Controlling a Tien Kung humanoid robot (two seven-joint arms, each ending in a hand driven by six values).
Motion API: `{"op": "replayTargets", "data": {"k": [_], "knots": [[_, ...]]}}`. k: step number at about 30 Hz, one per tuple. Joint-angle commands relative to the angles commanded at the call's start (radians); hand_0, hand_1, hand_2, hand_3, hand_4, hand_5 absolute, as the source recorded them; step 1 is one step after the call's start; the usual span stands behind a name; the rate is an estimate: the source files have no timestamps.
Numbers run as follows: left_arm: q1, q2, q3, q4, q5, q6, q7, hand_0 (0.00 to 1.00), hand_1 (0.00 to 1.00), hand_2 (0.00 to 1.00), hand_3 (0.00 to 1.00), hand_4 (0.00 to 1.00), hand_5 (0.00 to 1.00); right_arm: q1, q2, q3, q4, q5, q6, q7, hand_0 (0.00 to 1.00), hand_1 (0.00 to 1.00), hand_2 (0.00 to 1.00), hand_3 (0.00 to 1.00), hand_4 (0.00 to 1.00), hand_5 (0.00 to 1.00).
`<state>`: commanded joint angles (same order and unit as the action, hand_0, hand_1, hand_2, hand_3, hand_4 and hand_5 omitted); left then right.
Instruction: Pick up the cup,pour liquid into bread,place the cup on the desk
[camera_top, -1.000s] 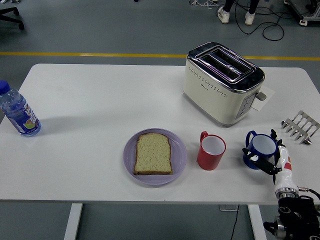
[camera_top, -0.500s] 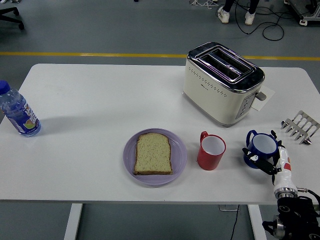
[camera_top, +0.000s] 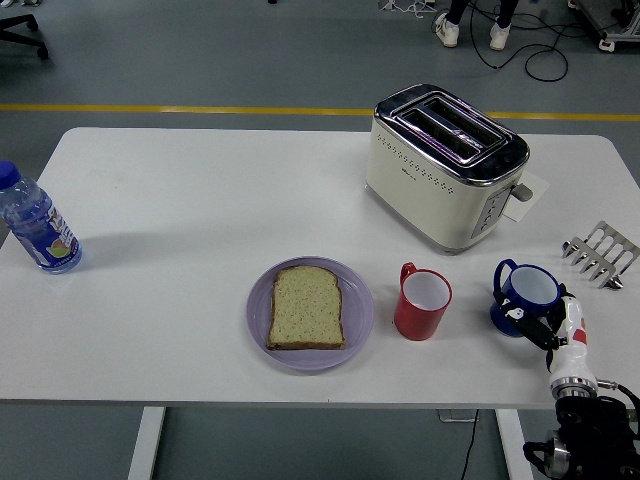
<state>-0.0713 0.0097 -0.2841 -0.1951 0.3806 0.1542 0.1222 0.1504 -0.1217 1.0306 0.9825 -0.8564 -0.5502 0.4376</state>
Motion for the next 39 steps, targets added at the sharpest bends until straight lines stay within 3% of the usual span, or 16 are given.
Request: {"op": "replayTargets", "data": {"k": [11,12,23,24,35,36,39], "knots": [[0.007,-0.001,0.009,0.000,-0.003,0.000,0.000,0.632,0.637,0.648,0.503,0.244,0.863,-0.013,-0.003,0.023,0.005,0.035,-0.011,0.045,0.513,0.500,0.586,0.661,0.849,0.112],[0.007,-0.001,0.009,0.000,-0.003,0.000,0.001,0.632,0.638,0.648,0.503,0.245,0.867,-0.014,-0.003,0.024,0.005,0.037,-0.012,0.047,0.450,0.434,0.550,0.645,0.839,0.121],[0.010,0.001,0.013,0.001,-0.004,-0.001,0.001,0.632,0.639,0.649,0.503,0.246,0.871,-0.026,-0.011,0.051,0.033,0.030,-0.015,0.045,0.414,0.403,0.540,0.620,0.846,0.139],[0.010,0.001,0.012,0.000,-0.004,-0.001,0.001,0.632,0.639,0.649,0.503,0.245,0.869,-0.028,-0.013,0.054,0.041,0.025,-0.016,0.043,0.394,0.389,0.546,0.580,0.799,0.070],[0.002,0.004,-0.002,0.000,0.002,-0.001,0.002,0.632,0.639,0.650,0.503,0.242,0.867,-0.042,-0.037,0.114,0.174,-0.046,-0.048,0.002,0.393,0.397,0.559,0.589,0.772,0.038],[0.002,0.005,-0.003,0.000,0.003,-0.001,0.002,0.632,0.639,0.649,0.502,0.241,0.867,-0.043,-0.040,0.120,0.190,-0.056,-0.050,-0.009,0.419,0.436,0.577,0.569,0.686,0.002],[0.000,0.005,-0.006,-0.001,0.005,-0.001,0.002,0.632,0.639,0.649,0.502,0.241,0.867,-0.051,-0.048,0.148,0.240,-0.084,-0.054,-0.049,0.419,0.436,0.577,0.569,0.686,0.002]]}}
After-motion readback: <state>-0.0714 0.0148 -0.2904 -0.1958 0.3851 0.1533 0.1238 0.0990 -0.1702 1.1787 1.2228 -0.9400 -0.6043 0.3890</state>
